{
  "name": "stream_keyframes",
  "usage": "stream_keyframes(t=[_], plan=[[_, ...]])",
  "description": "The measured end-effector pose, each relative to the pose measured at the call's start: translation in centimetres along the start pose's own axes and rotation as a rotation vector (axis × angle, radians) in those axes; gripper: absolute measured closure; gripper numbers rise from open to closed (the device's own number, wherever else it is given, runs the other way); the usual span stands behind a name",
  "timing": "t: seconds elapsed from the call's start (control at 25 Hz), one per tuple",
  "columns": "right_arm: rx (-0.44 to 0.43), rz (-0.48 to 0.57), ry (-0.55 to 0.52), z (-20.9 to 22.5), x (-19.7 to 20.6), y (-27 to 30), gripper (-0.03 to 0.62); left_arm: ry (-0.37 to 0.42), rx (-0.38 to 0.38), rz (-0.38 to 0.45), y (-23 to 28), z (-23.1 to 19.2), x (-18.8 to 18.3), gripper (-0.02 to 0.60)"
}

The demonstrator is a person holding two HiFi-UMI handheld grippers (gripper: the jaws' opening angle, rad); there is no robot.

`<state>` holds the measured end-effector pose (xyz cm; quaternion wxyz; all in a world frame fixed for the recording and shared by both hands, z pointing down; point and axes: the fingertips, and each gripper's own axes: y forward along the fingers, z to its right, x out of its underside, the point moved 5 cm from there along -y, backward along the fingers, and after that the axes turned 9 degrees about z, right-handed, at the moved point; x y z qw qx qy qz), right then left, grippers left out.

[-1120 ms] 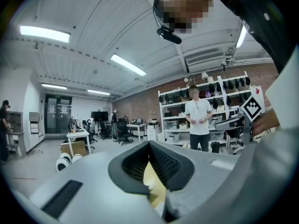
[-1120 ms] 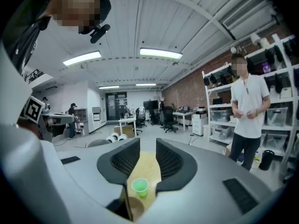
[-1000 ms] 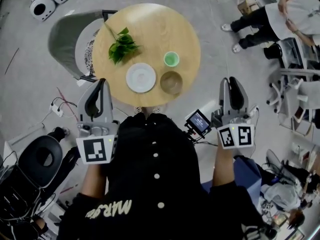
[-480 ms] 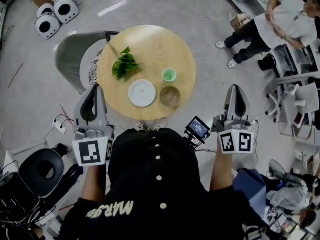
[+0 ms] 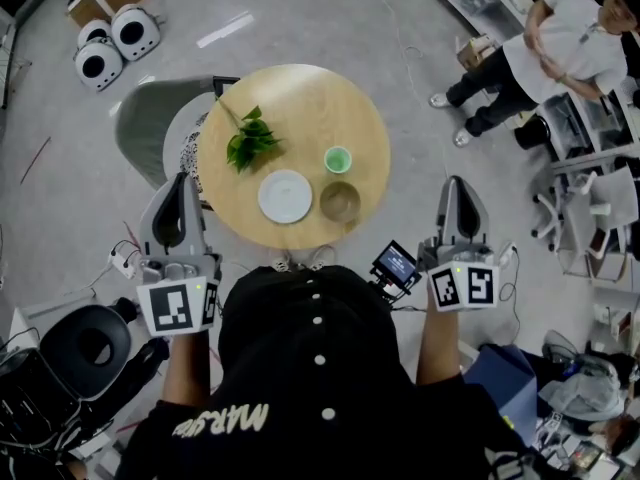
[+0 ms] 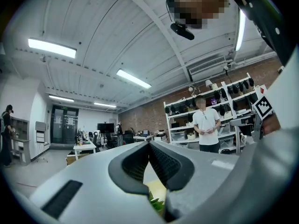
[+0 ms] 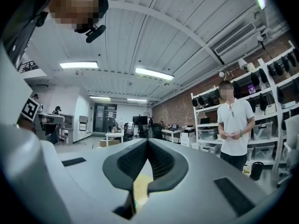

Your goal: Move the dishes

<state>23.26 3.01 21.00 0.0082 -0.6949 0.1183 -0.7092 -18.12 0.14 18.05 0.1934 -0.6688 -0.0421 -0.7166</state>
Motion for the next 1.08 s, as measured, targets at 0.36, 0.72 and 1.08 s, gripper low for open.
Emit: stream_keyframes(t=[0.36, 0.72, 1.08], plan=[[-0.024, -0.005, -0.030, -1.2, -0.2, 0.7, 0.599, 0.022, 0.012, 0.006, -0.1, 0.2, -0.4, 0.580], [-0.034, -0.009, -0.034, -1.9, -0.1, 1.9, 0.599, 0.029, 0.013, 0.009, 0.2, -0.3, -0.5, 0.580], [-0.042, -0.006, -0.038, -2.4, 0.0, 1.8, 0.599, 0.053, 0.025, 0.012, -0.3, -0.4, -0.5, 0.580]])
